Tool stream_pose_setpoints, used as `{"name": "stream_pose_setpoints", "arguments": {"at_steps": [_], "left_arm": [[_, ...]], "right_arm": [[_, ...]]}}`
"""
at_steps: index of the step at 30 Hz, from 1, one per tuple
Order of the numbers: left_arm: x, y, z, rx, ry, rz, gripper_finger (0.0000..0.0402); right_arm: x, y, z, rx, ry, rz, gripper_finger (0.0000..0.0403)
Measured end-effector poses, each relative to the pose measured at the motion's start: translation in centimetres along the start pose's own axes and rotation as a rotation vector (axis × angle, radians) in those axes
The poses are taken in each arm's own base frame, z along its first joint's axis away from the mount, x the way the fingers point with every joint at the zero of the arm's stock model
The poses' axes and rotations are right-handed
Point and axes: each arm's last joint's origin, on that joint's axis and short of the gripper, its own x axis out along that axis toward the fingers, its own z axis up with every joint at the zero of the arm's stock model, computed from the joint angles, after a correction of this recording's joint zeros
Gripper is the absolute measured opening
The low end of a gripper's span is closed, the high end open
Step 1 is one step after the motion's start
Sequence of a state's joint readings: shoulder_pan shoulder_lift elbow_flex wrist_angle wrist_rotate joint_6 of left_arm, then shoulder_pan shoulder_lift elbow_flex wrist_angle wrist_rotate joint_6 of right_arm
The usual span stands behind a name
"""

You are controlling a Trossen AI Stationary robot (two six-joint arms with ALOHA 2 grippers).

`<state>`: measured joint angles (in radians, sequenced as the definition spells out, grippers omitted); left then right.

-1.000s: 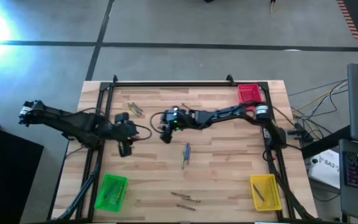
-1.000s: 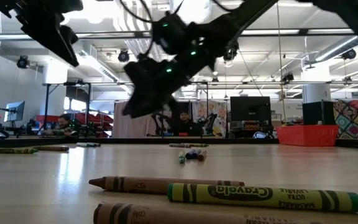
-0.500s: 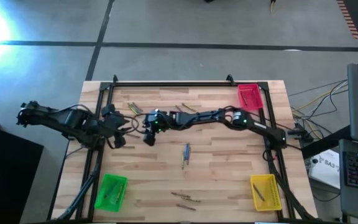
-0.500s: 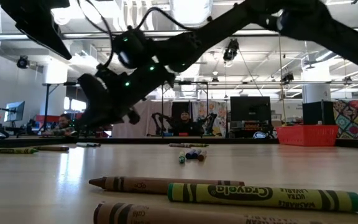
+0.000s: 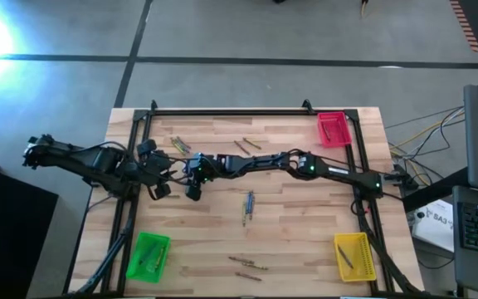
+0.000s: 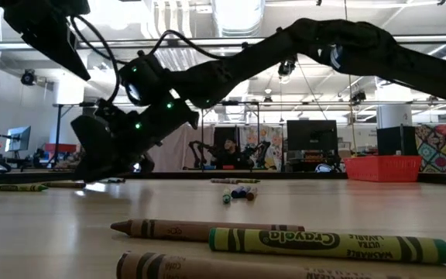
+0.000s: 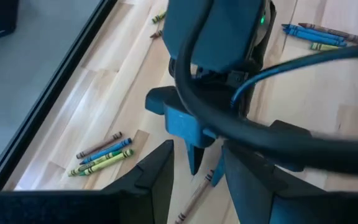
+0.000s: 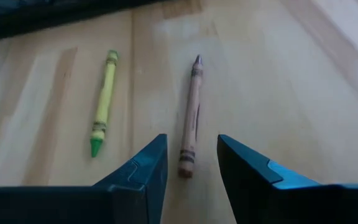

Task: Sort crayons
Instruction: Put the brown crayon into the red bin

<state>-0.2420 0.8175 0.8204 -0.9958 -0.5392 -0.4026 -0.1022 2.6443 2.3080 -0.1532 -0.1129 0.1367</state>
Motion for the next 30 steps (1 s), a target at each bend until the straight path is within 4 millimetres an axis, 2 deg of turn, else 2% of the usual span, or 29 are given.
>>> {"name": "stream_pose_setpoints", "arguments": {"at_steps": [9, 20, 26, 30], "left_arm": [[0.0, 0.0, 0.0, 0.0, -0.002, 0.002, 0.0121], [0.0, 0.0, 0.2, -0.008, -0.026, 0.02, 0.0121], [0.0, 0.0, 0.2, -0.034, -0.027, 0.019, 0.0121], [-0.1, 0.1, 0.1, -0.078, -0.02, 0.012, 0.0121]], "right_arm": [[0.3, 0.2, -0.8, -0.05, 0.035, -0.001, 0.0106], [0.1, 0.0, -1.5, -0.041, 0.122, -0.021, 0.0015], [-0.7, 0.2, -1.1, -0.035, 0.178, -0.024, 0.001], [-2.7, 0.6, -0.5, -0.07, 0.297, -0.029, 0.0009]]}}
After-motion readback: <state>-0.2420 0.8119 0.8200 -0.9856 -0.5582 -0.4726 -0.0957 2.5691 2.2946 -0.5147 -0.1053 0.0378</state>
